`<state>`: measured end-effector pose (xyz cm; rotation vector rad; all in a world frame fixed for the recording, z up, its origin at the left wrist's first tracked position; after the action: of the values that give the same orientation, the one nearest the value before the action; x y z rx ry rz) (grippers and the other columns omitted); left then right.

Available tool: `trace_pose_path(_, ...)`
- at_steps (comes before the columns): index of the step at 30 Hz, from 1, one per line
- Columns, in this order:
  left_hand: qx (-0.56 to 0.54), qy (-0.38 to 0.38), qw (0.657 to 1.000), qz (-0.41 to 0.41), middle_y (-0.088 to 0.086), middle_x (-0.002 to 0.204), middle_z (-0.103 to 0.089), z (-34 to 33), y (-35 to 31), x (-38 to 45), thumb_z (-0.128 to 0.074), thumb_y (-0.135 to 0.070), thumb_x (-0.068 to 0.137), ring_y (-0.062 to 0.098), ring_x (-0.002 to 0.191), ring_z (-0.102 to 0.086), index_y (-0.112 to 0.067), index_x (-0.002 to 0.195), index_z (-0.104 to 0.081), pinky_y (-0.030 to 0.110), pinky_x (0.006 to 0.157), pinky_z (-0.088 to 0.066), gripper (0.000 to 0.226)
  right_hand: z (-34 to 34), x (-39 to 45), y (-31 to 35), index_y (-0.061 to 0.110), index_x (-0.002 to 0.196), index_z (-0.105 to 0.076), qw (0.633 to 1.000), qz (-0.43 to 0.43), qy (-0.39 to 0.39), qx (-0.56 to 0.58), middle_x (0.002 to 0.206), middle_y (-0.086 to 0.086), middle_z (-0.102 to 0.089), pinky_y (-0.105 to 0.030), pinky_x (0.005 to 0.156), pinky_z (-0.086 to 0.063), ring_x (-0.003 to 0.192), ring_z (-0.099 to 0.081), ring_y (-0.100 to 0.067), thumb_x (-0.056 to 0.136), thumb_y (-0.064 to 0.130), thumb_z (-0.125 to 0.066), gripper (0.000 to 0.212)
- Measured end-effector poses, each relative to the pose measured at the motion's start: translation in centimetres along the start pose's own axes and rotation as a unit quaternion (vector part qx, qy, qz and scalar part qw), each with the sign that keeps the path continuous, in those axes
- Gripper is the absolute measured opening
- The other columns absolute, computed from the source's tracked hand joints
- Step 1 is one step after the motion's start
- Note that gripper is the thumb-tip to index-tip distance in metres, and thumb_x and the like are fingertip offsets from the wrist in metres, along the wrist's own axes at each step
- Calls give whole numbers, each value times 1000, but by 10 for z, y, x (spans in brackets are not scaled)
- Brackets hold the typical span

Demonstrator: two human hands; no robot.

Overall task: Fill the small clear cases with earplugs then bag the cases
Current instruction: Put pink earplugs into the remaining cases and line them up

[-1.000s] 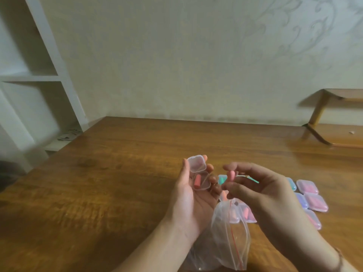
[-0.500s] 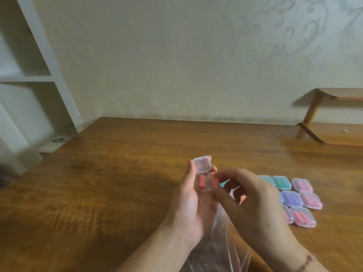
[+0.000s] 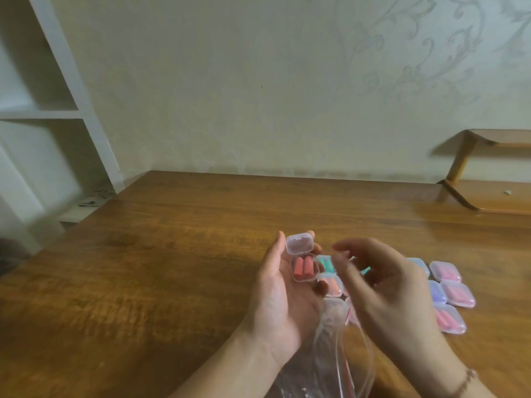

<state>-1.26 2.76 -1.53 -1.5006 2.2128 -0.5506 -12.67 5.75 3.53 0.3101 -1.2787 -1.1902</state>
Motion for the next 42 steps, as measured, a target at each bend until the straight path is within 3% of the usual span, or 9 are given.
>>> trace_pose_path(4, 37, 80, 996, -4, 19, 98, -60, -7, 0, -3, -58, -24, 80, 26, 77, -60, -10, 106, -64, 36, 68, -50, 31, -2, 6, -4, 20, 82, -64, 985, -120, 46, 114, 60, 0, -69, -18, 44, -39, 43, -55, -8, 76, 49, -59, 30)
trace_pose_path(7, 103, 101, 989, -22, 22, 92, -59, -11, 4, -6, -49, -13, 76, 25, 70, -53, -6, 113, -60, 33, 59, -49, 39, -12, 2, -6, 18, 94, -61, 973, -154, 106, 137, 55, -5, -67, -16, 40, -36, 38, -51, -9, 85, 34, -65, 19)
trace_pose_path(9, 156, 82, 983, -53, 15, 78, -57, -8, 3, -5, -51, -10, 79, 21, 65, -50, -7, 117, -59, 35, 61, -45, 39, -14, 0, -11, 19, 103, -59, 967, -159, 119, 159, 56, -9, -67, -21, 45, -40, 42, -52, -13, 89, 19, -66, 16)
trace_pose_path(13, 280, 84, 945, -148, 14, 88, -64, -10, -5, -8, -68, -14, 81, 23, 80, -59, -14, 121, -59, 37, 73, -49, 42, -5, 3, -17, 19, 110, -57, 958, -173, 77, 214, 65, -17, -68, -35, 54, -49, 51, -58, -24, 91, 10, -62, 22)
trace_pose_path(16, 330, 77, 912, -232, 10, 93, -74, -13, -17, -12, -63, 1, 79, 14, 83, -70, -5, 114, -60, 24, 69, -55, 36, 0, 4, -16, 20, 112, -57, 959, -159, 37, 230, 72, -15, -72, -35, 59, -55, 57, -64, -24, 86, 22, -64, 27)
trace_pose_path(23, 380, 59, 880, -281, 10, 96, -77, -12, -27, -15, -67, -2, 79, 18, 86, -73, -7, 112, -68, 22, 69, -57, 34, -3, 0, -6, 20, 113, -53, 963, -121, 40, 238, 68, -11, -69, -24, 53, -51, 53, -62, -16, 80, 23, -67, 36)
trace_pose_path(27, 508, 70, 776, -367, -1, 116, -66, -23, -35, -18, -74, -13, 80, 20, 101, -69, -15, 116, -69, 24, 79, -56, 36, 8, 4, -10, 18, 106, -54, 964, -135, 15, 229, 62, -12, -68, -28, 50, -50, 48, -59, -19, 83, 15, -69, 28)
trace_pose_path(34, 642, 67, 597, -476, -3, 107, -66, -62, -31, -30, -79, -9, 76, 13, 100, -66, -11, 111, -73, 31, 80, -57, 36, 48, 8, -3, 10, 98, -67, 965, -143, 75, 205, 75, -9, -75, -23, 57, -54, 64, -70, -18, 82, 21, -69, 20)
trace_pose_path(42, 702, 104, 545, -446, -8, 106, -63, -142, 61, -35, -80, -17, 81, 1, 91, -59, -18, 106, -69, 7, 78, -49, 27, 148, -5, -53, 7, 90, -74, 933, -237, 85, 256, 82, -20, -68, -30, 59, -49, 69, -61, -24, 72, 32, -83, 32)
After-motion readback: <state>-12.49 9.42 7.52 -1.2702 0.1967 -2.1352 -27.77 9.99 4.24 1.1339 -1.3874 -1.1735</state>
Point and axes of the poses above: each hand's wrist, its own x-axis towards the middle knuckle, its own z-axis out of the back of the hand, y = z × x, the point moved 6 cm from there along x, towards the middle knuckle
